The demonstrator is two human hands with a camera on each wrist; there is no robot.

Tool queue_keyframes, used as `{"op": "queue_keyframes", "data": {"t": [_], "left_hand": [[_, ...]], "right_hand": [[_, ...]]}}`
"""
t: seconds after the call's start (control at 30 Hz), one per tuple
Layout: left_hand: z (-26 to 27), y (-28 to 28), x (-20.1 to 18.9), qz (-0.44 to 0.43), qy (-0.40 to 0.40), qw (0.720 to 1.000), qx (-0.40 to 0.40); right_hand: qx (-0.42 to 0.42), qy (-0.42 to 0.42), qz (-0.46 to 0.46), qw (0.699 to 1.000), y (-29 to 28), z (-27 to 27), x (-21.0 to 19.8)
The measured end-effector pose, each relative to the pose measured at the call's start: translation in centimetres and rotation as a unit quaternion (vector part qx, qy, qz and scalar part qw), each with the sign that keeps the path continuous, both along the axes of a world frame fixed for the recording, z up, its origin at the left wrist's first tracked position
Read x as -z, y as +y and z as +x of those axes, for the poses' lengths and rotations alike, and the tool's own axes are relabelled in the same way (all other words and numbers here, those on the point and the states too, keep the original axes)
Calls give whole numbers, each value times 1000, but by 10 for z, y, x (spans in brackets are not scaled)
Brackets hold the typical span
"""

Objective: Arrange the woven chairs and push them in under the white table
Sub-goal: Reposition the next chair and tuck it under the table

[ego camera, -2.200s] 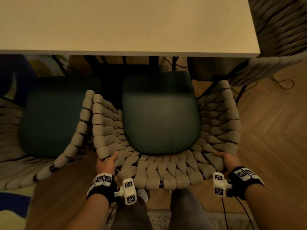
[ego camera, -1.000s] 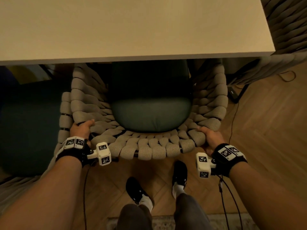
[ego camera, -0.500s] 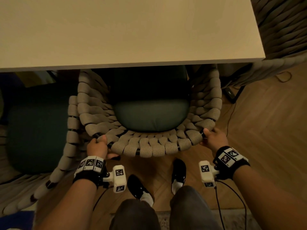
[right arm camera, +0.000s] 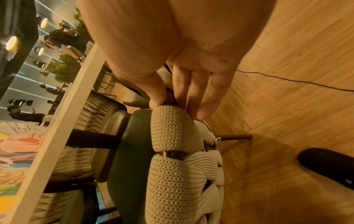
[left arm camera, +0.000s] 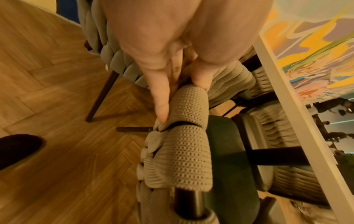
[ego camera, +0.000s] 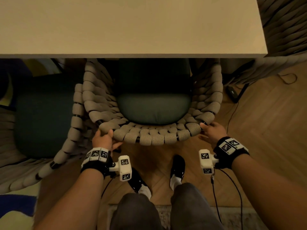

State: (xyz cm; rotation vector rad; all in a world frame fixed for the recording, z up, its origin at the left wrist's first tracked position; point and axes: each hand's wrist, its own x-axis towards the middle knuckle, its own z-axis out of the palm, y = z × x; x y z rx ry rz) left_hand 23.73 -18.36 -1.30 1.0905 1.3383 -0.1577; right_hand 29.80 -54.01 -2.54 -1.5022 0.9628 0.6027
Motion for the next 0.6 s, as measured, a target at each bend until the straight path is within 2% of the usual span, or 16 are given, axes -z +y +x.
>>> {"op": "queue_keyframes", "data": {"t": [0.1, 0.23, 0.43, 0.6], "left_hand": [[5, 0, 4, 32, 14, 999, -3], [5, 2, 7, 31, 9, 999, -1], [-13, 0, -2, 17, -22, 1000, 9], [-68, 6, -3, 100, 9, 992, 75]], "right_hand": [[8, 1, -11, 1000, 3, 3, -1], [-4, -1, -9, 1000, 4, 2, -8], [-69, 12, -41, 997, 2, -17, -14], [-174, 78, -28, 981, 12, -50, -12]]}}
